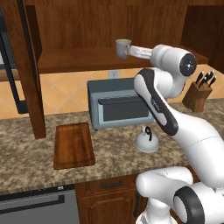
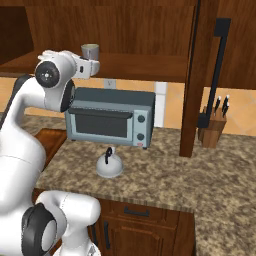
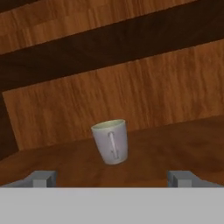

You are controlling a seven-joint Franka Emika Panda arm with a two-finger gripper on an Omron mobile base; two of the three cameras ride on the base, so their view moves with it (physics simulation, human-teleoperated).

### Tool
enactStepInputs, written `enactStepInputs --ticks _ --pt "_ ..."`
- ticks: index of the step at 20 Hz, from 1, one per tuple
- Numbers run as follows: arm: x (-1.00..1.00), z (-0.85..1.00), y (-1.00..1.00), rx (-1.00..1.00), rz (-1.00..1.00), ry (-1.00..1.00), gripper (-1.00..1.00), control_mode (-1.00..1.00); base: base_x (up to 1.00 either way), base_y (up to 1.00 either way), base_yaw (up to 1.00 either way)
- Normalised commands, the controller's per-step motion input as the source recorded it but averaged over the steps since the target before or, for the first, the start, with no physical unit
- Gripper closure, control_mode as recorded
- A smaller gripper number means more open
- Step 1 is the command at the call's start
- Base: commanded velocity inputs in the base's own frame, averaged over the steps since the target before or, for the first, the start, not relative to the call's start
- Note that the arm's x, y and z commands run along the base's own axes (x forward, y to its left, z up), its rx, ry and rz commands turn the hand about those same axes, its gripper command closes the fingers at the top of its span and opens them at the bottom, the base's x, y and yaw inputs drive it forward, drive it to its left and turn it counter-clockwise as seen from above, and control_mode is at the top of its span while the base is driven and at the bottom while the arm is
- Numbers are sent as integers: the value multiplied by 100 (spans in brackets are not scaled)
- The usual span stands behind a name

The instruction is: Pick the kettle from the counter and place it on the tray. Then pick the mug from the cabinet and place it on the tray. Then close the cabinet doors.

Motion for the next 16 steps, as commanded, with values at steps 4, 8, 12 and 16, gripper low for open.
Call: enactStepInputs --ticks 4,8,12,16 --pt "26 -2 19 -6 0 0 -100 -100 0 0 0" --pt "14 -14 3 0 0 -2 -100 -100 0 0 0" --pt "23 -7 0 0 0 0 -100 -100 0 0 0" --pt "29 -5 0 0 0 0 -100 -100 0 0 0"
